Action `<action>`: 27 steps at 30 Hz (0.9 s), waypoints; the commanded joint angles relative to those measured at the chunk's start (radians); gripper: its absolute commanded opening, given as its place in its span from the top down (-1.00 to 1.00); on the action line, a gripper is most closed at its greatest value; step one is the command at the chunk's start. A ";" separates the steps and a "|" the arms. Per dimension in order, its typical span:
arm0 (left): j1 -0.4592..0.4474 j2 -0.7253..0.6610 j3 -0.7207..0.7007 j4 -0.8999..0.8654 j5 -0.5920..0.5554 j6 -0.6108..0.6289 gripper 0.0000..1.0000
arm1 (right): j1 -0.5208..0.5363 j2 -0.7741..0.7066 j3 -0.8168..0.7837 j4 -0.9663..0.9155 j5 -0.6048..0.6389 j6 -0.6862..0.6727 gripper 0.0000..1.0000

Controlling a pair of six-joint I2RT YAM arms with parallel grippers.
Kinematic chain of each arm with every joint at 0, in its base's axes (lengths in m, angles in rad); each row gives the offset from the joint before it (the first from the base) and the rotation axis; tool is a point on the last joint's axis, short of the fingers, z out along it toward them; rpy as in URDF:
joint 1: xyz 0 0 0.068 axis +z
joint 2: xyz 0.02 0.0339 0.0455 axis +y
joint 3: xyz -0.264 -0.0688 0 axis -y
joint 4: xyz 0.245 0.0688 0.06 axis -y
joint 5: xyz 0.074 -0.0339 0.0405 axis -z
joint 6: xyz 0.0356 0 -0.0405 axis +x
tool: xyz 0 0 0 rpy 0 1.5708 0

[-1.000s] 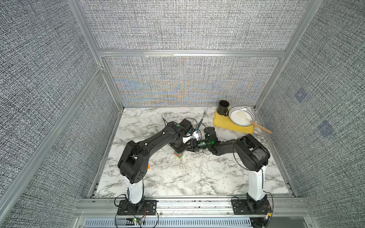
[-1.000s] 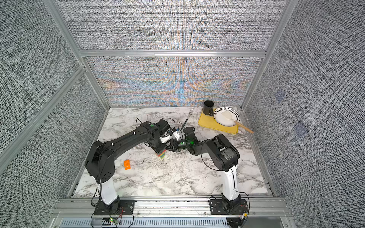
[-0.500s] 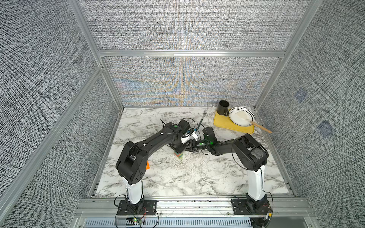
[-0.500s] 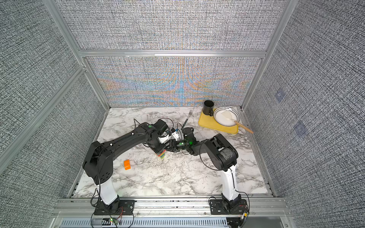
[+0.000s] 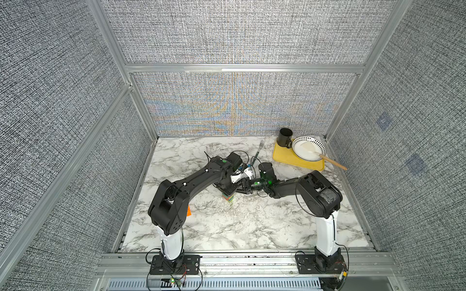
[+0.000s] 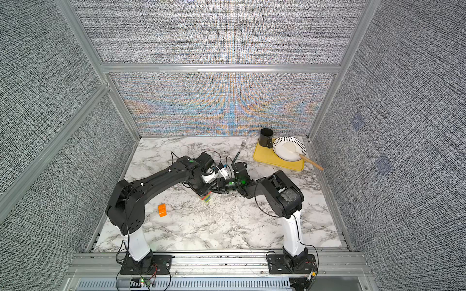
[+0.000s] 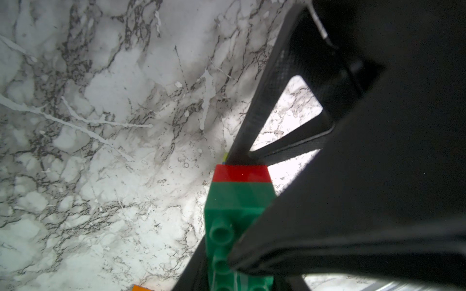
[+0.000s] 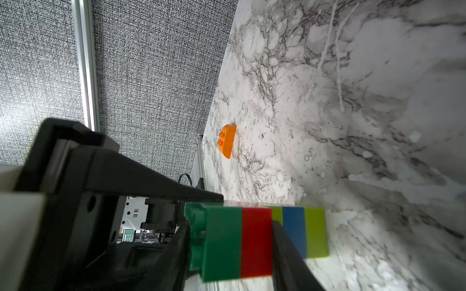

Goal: Assemble an ice cream with lego
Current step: Assemble the lego brick with the lego brick.

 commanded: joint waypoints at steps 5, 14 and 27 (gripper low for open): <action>-0.002 -0.022 0.010 0.036 0.092 -0.038 -0.11 | 0.009 0.017 0.010 -0.123 0.041 -0.098 0.32; 0.000 -0.110 0.009 0.089 0.131 -0.083 -0.51 | 0.010 0.026 0.009 -0.130 0.043 -0.101 0.35; 0.038 -0.164 -0.065 0.130 0.066 -0.204 0.63 | -0.011 0.032 0.000 -0.122 0.042 -0.081 0.33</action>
